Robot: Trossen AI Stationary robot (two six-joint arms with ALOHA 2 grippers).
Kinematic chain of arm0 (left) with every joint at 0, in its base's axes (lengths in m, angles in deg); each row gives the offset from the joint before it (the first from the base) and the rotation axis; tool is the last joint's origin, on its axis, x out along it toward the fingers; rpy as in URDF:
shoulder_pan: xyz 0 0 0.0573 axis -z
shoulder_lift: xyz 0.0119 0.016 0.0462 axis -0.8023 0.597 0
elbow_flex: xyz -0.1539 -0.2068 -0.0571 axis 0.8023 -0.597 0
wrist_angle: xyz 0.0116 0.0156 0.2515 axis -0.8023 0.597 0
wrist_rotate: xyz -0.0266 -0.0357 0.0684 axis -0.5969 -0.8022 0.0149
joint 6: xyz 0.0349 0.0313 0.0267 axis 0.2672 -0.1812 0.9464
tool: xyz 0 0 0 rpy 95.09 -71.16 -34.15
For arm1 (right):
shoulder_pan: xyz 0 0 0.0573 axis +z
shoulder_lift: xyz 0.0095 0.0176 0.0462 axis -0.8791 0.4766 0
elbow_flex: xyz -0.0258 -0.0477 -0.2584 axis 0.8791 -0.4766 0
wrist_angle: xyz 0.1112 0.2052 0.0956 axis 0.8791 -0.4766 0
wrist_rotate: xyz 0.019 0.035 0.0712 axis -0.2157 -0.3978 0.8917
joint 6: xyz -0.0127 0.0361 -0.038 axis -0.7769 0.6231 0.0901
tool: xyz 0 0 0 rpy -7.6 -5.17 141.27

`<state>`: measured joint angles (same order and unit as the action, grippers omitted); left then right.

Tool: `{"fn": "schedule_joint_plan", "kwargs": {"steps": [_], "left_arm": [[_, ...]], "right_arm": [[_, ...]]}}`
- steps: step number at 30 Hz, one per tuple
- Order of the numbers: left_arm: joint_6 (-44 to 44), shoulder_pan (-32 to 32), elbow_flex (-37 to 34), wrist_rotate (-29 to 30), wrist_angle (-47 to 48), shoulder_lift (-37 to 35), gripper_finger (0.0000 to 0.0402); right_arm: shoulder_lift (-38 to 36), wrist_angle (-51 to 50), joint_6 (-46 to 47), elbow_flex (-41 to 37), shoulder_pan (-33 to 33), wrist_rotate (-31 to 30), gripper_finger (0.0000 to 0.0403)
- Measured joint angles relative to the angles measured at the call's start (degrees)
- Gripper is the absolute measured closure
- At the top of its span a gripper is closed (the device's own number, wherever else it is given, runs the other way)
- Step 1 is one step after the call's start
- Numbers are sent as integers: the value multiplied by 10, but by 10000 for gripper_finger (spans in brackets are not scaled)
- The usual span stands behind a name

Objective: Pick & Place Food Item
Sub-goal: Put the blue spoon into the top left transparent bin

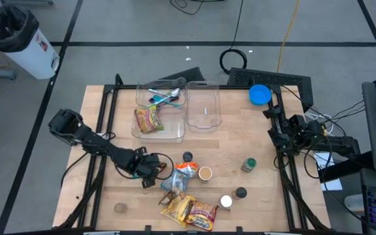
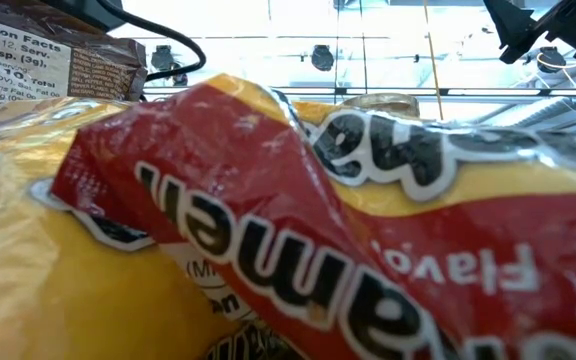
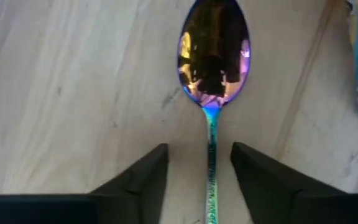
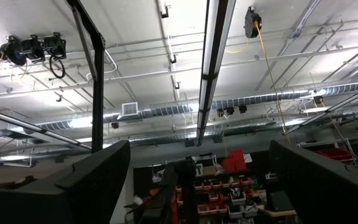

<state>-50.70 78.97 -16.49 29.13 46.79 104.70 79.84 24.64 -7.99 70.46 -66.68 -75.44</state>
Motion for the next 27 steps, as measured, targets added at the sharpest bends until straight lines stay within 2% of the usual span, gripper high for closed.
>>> {"fn": "schedule_joint_plan", "kwargs": {"steps": [4, 8, 14, 18, 27], "left_arm": [[-7, 0, 0, -3, -1, 0, 308], [22, -1, 0, -2, 0, 1, 384], [29, -13, 0, -5, 1, -1, 390], [43, -22, -4, -4, 4, -31, 393], [81, -28, -4, 96, 30, -172, 397]], "right_arm": [[0, 0, 0, 0, 0, 0, 23], [0, 0, 0, 0, 0, 0, 23], [0, 0, 0, 0, 0, 0, 23], [0, 0, 0, 0, 0, 0, 23], [0, 0, 0, 0, 0, 0, 23]]}}
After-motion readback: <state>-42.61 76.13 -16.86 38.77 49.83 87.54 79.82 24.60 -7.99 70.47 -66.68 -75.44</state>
